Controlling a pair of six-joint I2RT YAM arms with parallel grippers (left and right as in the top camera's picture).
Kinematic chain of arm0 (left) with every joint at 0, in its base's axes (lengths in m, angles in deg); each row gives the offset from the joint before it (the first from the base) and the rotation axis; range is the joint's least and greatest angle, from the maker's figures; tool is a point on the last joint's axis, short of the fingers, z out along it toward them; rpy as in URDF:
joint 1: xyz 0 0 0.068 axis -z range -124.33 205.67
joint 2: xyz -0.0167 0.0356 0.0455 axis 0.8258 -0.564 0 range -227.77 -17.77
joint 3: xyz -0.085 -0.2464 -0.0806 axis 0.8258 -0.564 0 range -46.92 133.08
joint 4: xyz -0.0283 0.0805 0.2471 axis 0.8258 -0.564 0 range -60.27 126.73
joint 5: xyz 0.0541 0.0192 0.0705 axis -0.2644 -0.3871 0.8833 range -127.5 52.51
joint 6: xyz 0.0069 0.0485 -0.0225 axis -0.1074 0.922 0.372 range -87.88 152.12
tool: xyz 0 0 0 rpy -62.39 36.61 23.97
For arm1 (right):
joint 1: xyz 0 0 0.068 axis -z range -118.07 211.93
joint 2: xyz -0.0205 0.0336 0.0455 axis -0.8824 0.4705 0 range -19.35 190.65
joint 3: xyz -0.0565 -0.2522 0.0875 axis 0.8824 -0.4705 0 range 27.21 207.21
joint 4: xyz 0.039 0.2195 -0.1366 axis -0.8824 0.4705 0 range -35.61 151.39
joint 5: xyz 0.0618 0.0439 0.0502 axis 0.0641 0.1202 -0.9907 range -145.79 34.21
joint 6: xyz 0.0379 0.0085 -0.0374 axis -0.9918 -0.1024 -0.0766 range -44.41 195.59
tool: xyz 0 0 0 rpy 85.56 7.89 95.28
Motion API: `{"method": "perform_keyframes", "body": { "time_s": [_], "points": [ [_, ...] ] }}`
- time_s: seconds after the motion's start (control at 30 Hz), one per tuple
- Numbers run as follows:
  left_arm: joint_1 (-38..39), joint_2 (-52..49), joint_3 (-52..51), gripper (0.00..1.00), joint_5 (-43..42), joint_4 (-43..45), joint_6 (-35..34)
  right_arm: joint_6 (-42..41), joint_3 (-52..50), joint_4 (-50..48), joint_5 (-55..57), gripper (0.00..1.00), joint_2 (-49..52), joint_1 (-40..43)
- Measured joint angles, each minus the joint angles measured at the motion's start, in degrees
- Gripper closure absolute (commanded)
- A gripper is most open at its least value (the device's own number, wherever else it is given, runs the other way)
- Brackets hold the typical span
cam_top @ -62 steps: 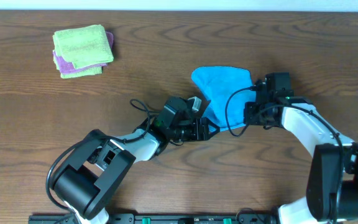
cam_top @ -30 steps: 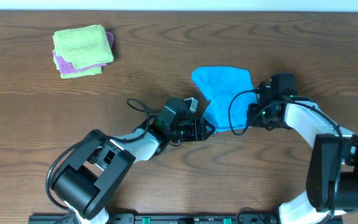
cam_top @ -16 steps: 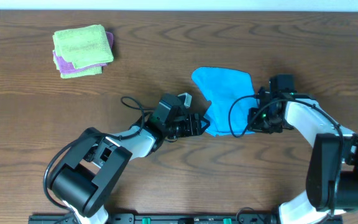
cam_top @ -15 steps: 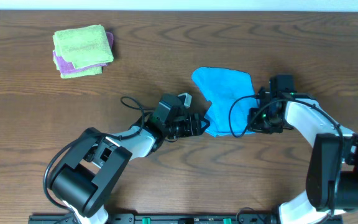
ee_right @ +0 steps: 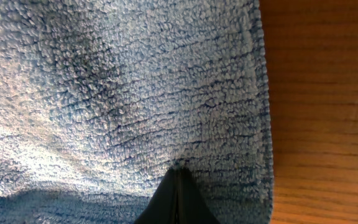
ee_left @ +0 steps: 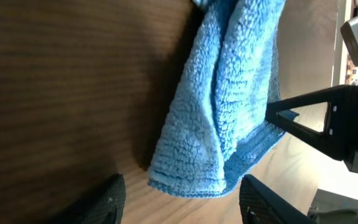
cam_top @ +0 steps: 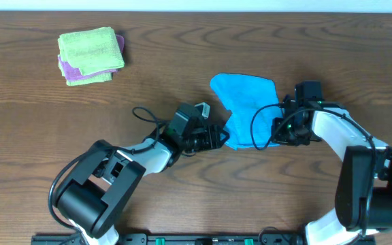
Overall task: Fold the cloth
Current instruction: 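Grasp the left and right edges of the blue cloth with both grippers, then lift the cloth edges and bring both grippers toward each other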
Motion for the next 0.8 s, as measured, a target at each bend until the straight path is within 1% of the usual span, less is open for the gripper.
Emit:
{"method": "perform_keyframes", "body": {
  "time_s": [0.23, 0.4, 0.6, 0.67, 0.73, 0.8],
  "points": [
    [0.39, 0.00, 0.00, 0.49, 0.94, 0.17, -1.29, 0.00, 0.00, -0.04, 0.15, 0.98, 0.00, 0.00],
    [0.39, -0.50, 0.00, 0.49, 2.34, 0.98, -1.53, 0.00, 0.00, -0.04, 0.15, 0.99, 0.00, 0.00],
    [0.39, -5.14, 0.63, 0.49, 0.13, 9.79, -3.80, 0.00, 0.00, -0.07, 0.17, 0.99, 0.00, 0.00],
    [0.26, -5.35, 0.66, 0.50, -0.37, 10.14, -4.31, 0.00, 0.00, -0.04, 0.20, 0.99, 0.00, 0.00],
    [0.09, -5.38, 0.66, 0.59, -0.72, 10.08, -4.79, 0.00, 0.00, -0.04, 0.20, 0.98, 0.00, 0.00],
    [-0.15, -5.53, 0.63, 0.64, -1.25, 9.70, -4.96, 0.00, 0.00, -0.04, 0.22, 0.99, 0.00, 0.00]
  ]
}}
